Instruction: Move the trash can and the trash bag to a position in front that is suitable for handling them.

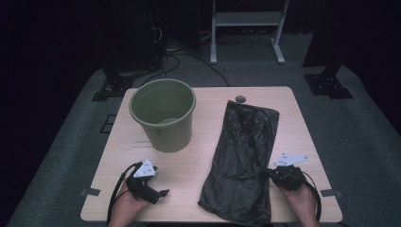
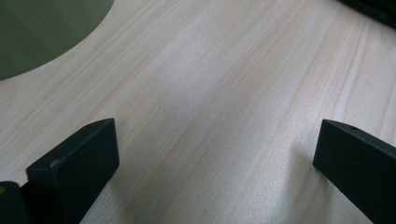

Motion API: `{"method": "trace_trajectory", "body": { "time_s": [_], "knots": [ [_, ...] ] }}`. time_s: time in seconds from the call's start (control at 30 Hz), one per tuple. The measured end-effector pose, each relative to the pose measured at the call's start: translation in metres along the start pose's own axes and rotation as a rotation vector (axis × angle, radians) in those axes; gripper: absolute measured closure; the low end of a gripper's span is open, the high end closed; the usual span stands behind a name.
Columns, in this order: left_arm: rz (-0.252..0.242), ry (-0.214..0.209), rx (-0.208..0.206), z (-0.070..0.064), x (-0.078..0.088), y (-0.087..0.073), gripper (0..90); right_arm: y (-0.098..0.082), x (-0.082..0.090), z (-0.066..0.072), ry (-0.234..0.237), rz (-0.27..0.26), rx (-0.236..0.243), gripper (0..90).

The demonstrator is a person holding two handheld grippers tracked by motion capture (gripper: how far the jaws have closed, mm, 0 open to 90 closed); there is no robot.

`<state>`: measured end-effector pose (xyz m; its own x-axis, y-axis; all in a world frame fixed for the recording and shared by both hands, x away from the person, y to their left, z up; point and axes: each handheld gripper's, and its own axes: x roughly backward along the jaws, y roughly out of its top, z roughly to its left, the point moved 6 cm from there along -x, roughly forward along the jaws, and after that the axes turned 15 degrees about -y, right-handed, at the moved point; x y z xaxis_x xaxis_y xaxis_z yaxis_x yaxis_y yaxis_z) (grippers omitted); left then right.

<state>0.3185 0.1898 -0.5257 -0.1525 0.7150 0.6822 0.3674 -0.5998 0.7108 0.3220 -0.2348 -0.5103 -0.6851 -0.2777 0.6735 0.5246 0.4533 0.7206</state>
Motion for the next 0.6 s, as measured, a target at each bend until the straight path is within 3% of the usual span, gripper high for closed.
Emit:
{"method": "trace_trajectory", "body": {
  "time_s": [0.03, 0.27, 0.37, 0.47, 0.6],
  "knots": [
    [0.000, 0.000, 0.000, 0.000, 0.000, 0.000, 0.0, 0.000, 0.000, 0.000, 0.000, 0.000, 0.000, 88.6],
    [0.000, 0.000, 0.000, 0.000, 0.000, 0.000, 0.0, -0.014, 0.003, -0.036, -0.062, 0.025, -0.036, 85.9],
    [0.000, 0.000, 0.000, 0.000, 0.000, 0.000, 0.0, -0.017, 0.006, -0.046, -0.089, 0.022, -0.064, 75.3],
    [0.000, 0.000, 0.000, 0.000, 0.000, 0.000, 0.0, -0.013, 0.012, -0.049, -0.108, -0.003, -0.088, 61.1],
    [0.000, 0.000, 0.000, 0.000, 0.000, 0.000, 0.0, -0.002, 0.018, -0.038, -0.085, -0.029, -0.092, 50.1]
  ]
}}
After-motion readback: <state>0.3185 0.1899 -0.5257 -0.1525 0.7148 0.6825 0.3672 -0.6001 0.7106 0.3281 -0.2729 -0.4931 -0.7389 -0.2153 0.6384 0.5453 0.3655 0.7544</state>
